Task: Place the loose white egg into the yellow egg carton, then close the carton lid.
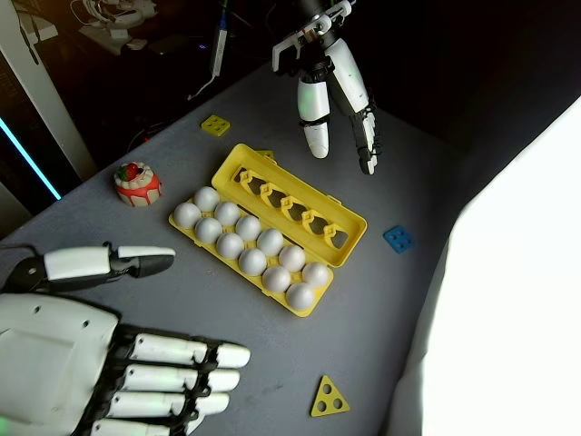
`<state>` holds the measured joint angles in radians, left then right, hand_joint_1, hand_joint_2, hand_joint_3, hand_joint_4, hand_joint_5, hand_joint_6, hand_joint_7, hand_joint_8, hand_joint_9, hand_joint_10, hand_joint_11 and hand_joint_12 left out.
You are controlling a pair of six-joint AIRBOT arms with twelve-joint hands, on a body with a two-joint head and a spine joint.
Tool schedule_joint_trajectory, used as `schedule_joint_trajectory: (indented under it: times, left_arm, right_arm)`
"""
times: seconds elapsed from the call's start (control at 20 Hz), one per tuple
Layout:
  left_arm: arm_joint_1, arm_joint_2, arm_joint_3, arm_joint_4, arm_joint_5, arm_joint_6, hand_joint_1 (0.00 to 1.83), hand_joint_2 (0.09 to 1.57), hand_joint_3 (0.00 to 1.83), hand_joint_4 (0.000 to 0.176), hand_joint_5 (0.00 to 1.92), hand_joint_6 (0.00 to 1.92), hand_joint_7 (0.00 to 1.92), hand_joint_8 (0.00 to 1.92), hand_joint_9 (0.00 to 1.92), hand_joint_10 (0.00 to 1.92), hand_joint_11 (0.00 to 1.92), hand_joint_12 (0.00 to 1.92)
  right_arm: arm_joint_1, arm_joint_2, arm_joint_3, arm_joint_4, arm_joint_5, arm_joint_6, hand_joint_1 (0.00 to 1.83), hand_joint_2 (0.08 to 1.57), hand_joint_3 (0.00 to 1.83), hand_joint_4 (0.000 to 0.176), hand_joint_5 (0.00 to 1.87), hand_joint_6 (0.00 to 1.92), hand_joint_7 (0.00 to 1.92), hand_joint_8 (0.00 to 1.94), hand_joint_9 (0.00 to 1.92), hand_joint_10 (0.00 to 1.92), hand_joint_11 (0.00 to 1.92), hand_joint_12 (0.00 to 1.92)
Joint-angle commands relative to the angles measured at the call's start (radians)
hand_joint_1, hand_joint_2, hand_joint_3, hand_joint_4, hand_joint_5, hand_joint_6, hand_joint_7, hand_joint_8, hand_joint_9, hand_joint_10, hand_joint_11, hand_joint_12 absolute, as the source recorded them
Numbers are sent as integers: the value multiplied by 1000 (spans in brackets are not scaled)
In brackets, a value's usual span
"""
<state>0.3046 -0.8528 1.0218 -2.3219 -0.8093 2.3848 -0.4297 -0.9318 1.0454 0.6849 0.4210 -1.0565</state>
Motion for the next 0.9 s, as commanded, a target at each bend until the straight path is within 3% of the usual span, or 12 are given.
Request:
schedule_joint_trajectory:
  times: [0.0, 0.05, 0.2, 0.4, 0.45, 0.55, 0.65, 0.8, 0.85]
  left_arm:
    - [3, -7, -2, 27, 20, -36, 368, 1330, 2, 49, 216, 1, 178, 5, 210, 6, 0, 785]
    - [10, -11, -2, 20, 19, -61, 344, 1331, 2, 56, 216, 1, 182, 4, 212, 5, 0, 783]
    - [36, -19, -7, 12, 19, -144, 339, 1337, 3, 40, 243, 4, 139, 1, 187, 2, 0, 699]
    - [67, -33, -15, 0, 20, -225, 360, 1321, 0, 38, 271, 9, 182, 7, 215, 9, 0, 730]
    - [71, -35, -16, 0, 20, -242, 367, 1312, 0, 43, 303, 18, 213, 12, 243, 16, 0, 832]
    - [87, -40, -20, -2, 19, -288, 341, 1312, 0, 30, 374, 28, 270, 13, 306, 27, 0, 1016]
    - [101, -46, -20, -9, 18, -318, 329, 1312, 0, 35, 377, 18, 280, 8, 310, 20, 0, 1004]
    - [123, -53, -20, -10, 17, -358, 333, 1313, 0, 28, 385, 11, 320, 10, 337, 21, 0, 1070]
    - [131, -55, -20, -10, 17, -371, 347, 1303, 0, 31, 411, 17, 361, 19, 367, 30, 0, 1134]
  right_arm:
    - [-9, 30, -11, -18, 87, 22, 443, 1016, 7, 0, 199, 10, 227, 4, 229, 13, 0, 956]
    - [-24, 53, -18, -18, 87, 27, 427, 1024, 9, 0, 199, 8, 230, 5, 232, 13, 0, 954]
    - [-76, 112, -53, -74, 115, 29, 374, 1058, 5, 0, 215, 4, 259, 5, 243, 9, 0, 931]
    - [-140, 172, -88, -131, 184, 27, 385, 1064, 3, 0, 206, 6, 244, 2, 219, 1, 0, 858]
    - [-141, 180, -91, -131, 184, 27, 354, 1056, 0, 0, 233, 11, 272, 7, 262, 15, 0, 943]
    - [-138, 195, -114, -131, 184, 13, 353, 1052, 0, 0, 253, 10, 294, 7, 310, 25, 0, 1006]
    - [-128, 201, -142, -131, 191, -16, 343, 1055, 0, 0, 243, 2, 296, 3, 311, 17, 0, 990]
    - [-117, 201, -159, -131, 212, -14, 337, 1056, 2, 0, 216, 0, 261, 0, 278, 0, 0, 957]
    - [-114, 201, -159, -131, 212, 1, 320, 1063, 3, 0, 205, 3, 252, 2, 260, 6, 0, 861]
